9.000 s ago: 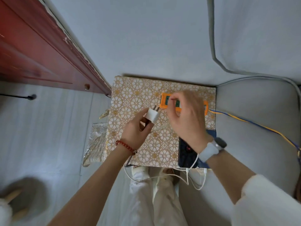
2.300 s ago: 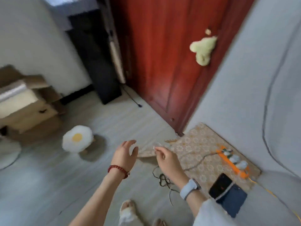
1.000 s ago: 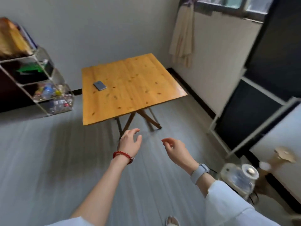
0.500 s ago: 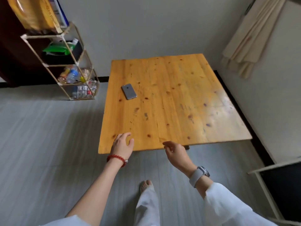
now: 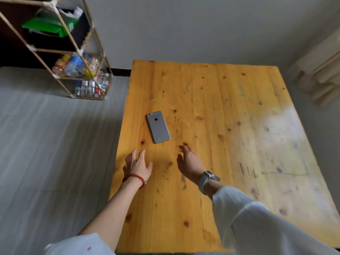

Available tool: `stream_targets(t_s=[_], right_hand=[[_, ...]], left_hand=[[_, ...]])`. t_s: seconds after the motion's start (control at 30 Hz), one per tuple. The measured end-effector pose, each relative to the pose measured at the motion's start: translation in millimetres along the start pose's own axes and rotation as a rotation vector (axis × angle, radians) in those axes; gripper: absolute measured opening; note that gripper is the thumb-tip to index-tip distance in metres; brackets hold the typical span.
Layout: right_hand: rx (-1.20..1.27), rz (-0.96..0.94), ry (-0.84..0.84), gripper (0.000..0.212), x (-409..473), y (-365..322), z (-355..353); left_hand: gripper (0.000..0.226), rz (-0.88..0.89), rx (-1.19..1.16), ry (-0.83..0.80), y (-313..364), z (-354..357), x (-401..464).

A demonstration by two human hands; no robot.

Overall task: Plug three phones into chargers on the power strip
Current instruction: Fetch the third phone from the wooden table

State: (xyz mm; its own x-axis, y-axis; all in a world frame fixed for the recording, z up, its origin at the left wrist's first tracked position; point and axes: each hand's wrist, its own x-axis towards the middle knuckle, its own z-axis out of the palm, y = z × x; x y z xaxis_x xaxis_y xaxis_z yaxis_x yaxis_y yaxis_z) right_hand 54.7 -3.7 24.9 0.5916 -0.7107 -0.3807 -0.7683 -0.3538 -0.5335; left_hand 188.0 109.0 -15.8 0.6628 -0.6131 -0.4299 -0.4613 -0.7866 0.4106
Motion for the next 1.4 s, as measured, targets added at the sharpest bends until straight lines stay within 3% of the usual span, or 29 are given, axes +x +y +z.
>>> stream_targets(t_s=[0.17, 0.33, 0.57, 0.7, 0.87, 1.03, 1.2, 1.4], right_hand=[[-0.090, -0.036, 0.023, 0.045, 86.0, -28.2, 13.8], [-0.258, -0.031, 0.031, 0.074, 127.7, -48.4, 43.3], [-0.385, -0.073, 0.039, 0.075, 135.1, -39.1, 50.3], [-0.317, 0.005, 0.022, 0.073, 130.1, -38.4, 37.0], [-0.150, 0.167, 0.015, 0.074, 80.9, -25.5, 21.2], [0.170, 0.310, 0.120, 0.066, -5.4, -23.6, 15.4], [0.662, 0.452, 0.237, 0.052, -114.4, -17.4, 3.7], [1.218, 0.629, 0.481, 0.039, -262.7, 26.8, 10.7]], left_hand=[[0.062, 0.050, 0.102, 0.082, -2.6, 8.9, 57.4], [0.065, 0.074, 0.311, 0.187, -14.9, 23.6, 73.9], [0.070, 0.068, 0.381, 0.181, -15.7, 24.5, 71.9], [0.069, 0.072, 0.389, 0.169, -13.3, 22.6, 70.8], [0.066, 0.072, 0.385, 0.078, -18.0, 24.3, 71.4], [0.058, 0.178, 0.224, -0.065, -7.9, -0.2, 63.3], [0.051, 0.392, 0.147, -0.056, 16.9, -9.3, -5.1], [0.038, 0.689, 0.025, -0.267, 85.9, 29.2, -130.7]])
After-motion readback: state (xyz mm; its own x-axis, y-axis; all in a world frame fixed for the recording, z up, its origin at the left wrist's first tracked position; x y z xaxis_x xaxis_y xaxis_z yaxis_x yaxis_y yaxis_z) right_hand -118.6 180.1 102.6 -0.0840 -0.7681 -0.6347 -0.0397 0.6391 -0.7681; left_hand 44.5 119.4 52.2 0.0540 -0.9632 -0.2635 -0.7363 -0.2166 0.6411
